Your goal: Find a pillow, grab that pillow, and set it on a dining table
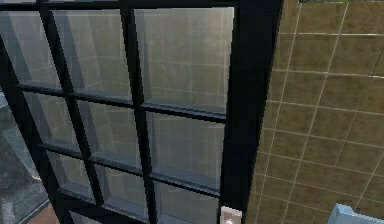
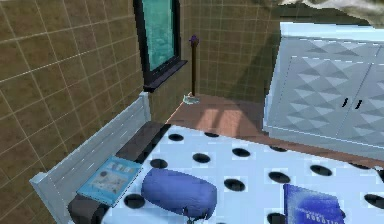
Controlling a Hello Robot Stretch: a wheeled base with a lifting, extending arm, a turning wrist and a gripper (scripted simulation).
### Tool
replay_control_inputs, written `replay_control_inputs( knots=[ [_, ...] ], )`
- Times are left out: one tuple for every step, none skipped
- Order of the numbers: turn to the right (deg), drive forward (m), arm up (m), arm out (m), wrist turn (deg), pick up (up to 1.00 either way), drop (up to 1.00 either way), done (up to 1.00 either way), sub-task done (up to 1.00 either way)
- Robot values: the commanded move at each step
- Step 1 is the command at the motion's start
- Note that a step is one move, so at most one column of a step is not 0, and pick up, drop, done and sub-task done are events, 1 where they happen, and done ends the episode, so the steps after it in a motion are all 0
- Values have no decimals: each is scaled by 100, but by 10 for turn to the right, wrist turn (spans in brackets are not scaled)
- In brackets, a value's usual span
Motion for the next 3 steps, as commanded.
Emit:
replay_control_inputs(
  knots=[
    [0, 0, 0, 0, 0, 100, 0, 0, 0],
    [0, 0, 10, 0, 0, 0, 0, 0, 0],
    [0, 0, 50, 0, 0, 0, 0, 0, 0]
  ],
)
